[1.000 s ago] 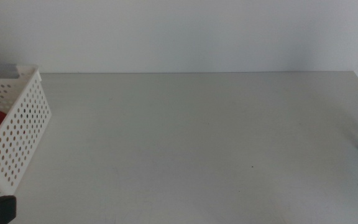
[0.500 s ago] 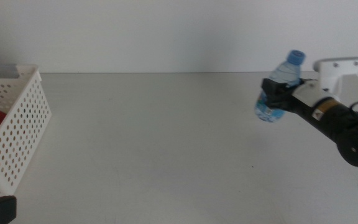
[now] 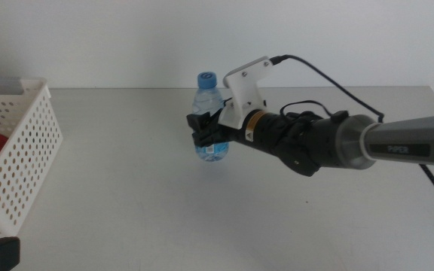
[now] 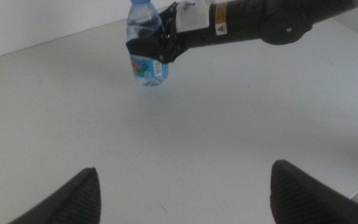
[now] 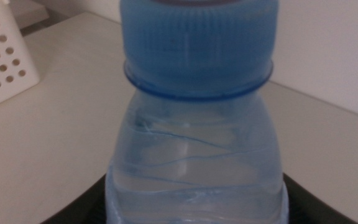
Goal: Use arms to grab the bottles and put them into the dustbin to the left of the table.
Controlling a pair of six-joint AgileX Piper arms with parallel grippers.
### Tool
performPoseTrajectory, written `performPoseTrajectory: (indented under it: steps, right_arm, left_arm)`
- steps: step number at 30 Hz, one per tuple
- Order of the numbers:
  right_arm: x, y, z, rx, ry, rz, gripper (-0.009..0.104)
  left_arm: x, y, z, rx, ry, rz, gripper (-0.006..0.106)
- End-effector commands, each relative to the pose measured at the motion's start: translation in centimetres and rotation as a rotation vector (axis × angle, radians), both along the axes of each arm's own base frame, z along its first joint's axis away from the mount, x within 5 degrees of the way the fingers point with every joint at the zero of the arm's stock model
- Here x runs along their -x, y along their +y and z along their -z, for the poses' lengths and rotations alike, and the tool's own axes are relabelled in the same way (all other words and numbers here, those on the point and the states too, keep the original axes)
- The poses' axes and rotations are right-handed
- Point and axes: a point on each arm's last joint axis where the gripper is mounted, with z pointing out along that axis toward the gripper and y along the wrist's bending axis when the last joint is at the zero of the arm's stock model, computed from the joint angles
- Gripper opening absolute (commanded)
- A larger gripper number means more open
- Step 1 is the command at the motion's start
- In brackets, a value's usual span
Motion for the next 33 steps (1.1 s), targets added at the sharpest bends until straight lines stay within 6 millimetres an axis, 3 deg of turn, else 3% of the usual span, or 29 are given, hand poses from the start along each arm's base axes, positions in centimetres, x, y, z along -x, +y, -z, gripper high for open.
performPoseTrajectory:
  steps: [1, 8, 13, 17, 24, 26, 29, 33]
  right_arm:
    - [0.4, 1.8, -4.5, -0.118, -0.164, -0.067, -0.001]
    - [0.9, 3.7, -2.2, -0.097, -0.127, -0.108, -0.001]
    - [1.1, 3.8, -1.9, -0.077, -0.104, -0.104, 0.001]
    - [1.3, 4.0, -1.7, -0.061, -0.078, -0.102, 0.017]
    - [1.6, 3.7, -2.3, -0.024, -0.032, -0.090, 0.072]
    - [1.8, 3.5, -2.6, -0.036, -0.016, -0.080, 0.082]
    - [2.6, 2.9, -3.3, -0.056, 0.007, -0.069, 0.091]
    - [4.7, 1.3, -3.9, -0.056, 0.039, -0.062, 0.090]
  left_arm:
    - [-0.2, -0.1, -1.2, 0.060, -0.056, -0.006, 0.093]
    - [-0.2, -0.1, -1.2, 0.060, -0.056, -0.006, 0.093]
    - [-0.2, -0.1, -1.2, 0.060, -0.056, -0.006, 0.093]
    - [-0.2, -0.1, -1.2, 0.060, -0.056, -0.006, 0.093]
    - [-0.2, -0.1, -1.2, 0.060, -0.056, -0.006, 0.093]
    - [-0.2, -0.1, -1.2, 0.060, -0.056, -0.006, 0.093]
    - [-0.2, -0.1, -1.2, 0.060, -0.056, -0.006, 0.093]
    - [-0.2, -0.1, -1.2, 0.060, -0.056, -0.006, 0.093]
